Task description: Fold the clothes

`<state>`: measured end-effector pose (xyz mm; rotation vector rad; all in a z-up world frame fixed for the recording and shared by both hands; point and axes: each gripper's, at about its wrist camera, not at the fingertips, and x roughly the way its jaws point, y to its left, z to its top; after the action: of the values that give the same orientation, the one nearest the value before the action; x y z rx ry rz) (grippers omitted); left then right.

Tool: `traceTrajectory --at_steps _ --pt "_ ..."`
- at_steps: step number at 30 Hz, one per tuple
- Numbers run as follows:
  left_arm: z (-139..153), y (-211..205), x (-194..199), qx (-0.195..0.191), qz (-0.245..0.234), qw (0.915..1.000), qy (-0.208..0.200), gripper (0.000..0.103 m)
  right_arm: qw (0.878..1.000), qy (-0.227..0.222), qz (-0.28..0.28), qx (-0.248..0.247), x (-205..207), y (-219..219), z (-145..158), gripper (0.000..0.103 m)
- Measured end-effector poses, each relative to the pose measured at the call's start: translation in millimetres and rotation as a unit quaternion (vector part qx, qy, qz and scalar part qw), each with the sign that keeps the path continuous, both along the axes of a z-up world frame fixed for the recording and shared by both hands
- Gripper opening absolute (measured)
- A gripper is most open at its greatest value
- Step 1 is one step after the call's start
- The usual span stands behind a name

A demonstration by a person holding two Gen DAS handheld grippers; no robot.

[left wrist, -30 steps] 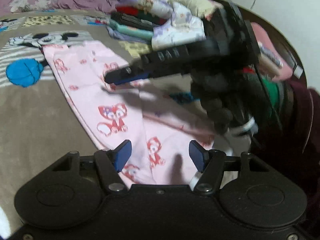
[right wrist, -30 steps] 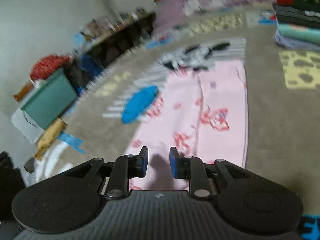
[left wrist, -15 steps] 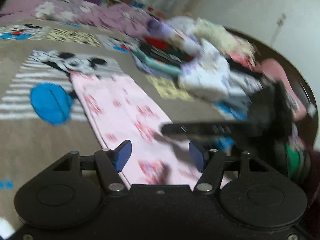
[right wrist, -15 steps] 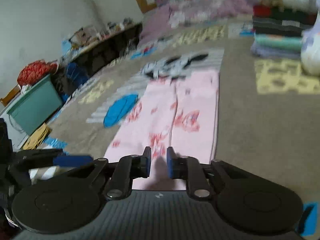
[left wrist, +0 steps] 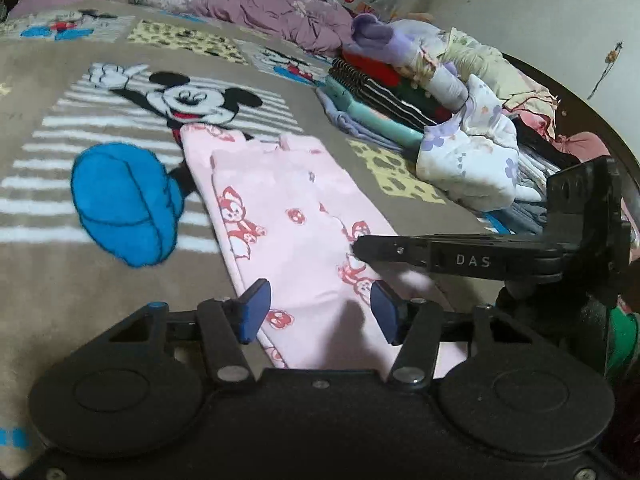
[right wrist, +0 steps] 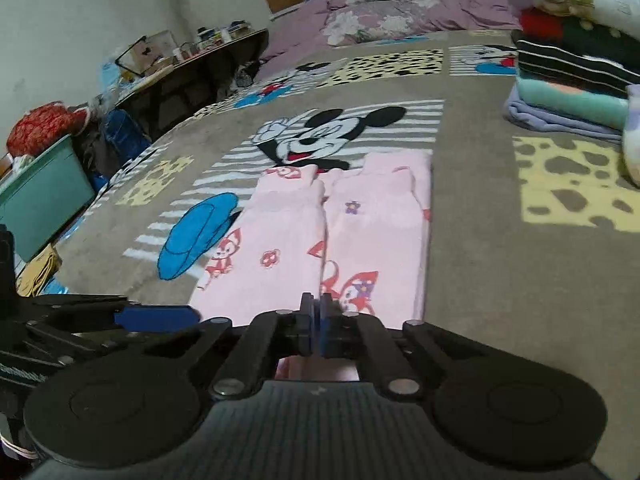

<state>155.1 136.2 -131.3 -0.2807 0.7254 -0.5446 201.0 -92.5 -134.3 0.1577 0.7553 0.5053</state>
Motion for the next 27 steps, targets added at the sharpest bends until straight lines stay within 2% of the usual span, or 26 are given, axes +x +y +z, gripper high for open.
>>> traceTrajectory --at_steps 2,5,9,15,18,20,23,24,27 --pt "0.4 1.8 -0.6 -0.004 0.001 1.0 0.0 0.055 1.0 -0.004 -0.009 -0.012 -2.7 -2.3 2.8 0.002" --pt "6.2 4.8 -5.4 -0.014 -0.004 0.9998 -0.011 0.055 1.0 -0.002 -0.002 0.013 -4.3 -7.4 7.6 0.003" --pt "14.6 -6.6 -15.8 -0.005 -0.047 0.9983 -0.034 0.056 0.999 0.003 0.036 0.021 6.7 5.3 18.8 0.006" --pt "10.2 -18.4 -23.0 0.003 -0.095 0.9949 -0.034 0.057 0.997 0.034 0.064 0.033 42.9 32.1 26.0 0.006" --pt "4.6 -23.0 -23.5 0.014 -0.106 0.994 -0.025 0.058 0.997 0.049 0.047 0.046 62.8 35.0 18.8 0.006" --pt "1.7 -24.5 -22.4 0.018 -0.108 0.9938 -0.019 0.059 0.994 0.078 0.02 0.079 79.5 27.0 2.6 0.006" --pt "0.2 -24.7 -20.7 0.016 -0.112 0.9935 -0.016 0.061 0.98 0.124 -0.006 0.156 96.3 12.7 -24.3 0.0" --pt "0.0 -24.3 -20.2 0.014 -0.112 0.9935 -0.015 0.061 0.977 0.128 -0.009 0.168 98.0 11.1 -27.2 0.0" --pt "-0.1 -23.8 -19.1 0.011 -0.112 0.9935 -0.014 0.061 0.981 0.113 -0.004 0.157 94.3 13.1 -21.6 0.0"
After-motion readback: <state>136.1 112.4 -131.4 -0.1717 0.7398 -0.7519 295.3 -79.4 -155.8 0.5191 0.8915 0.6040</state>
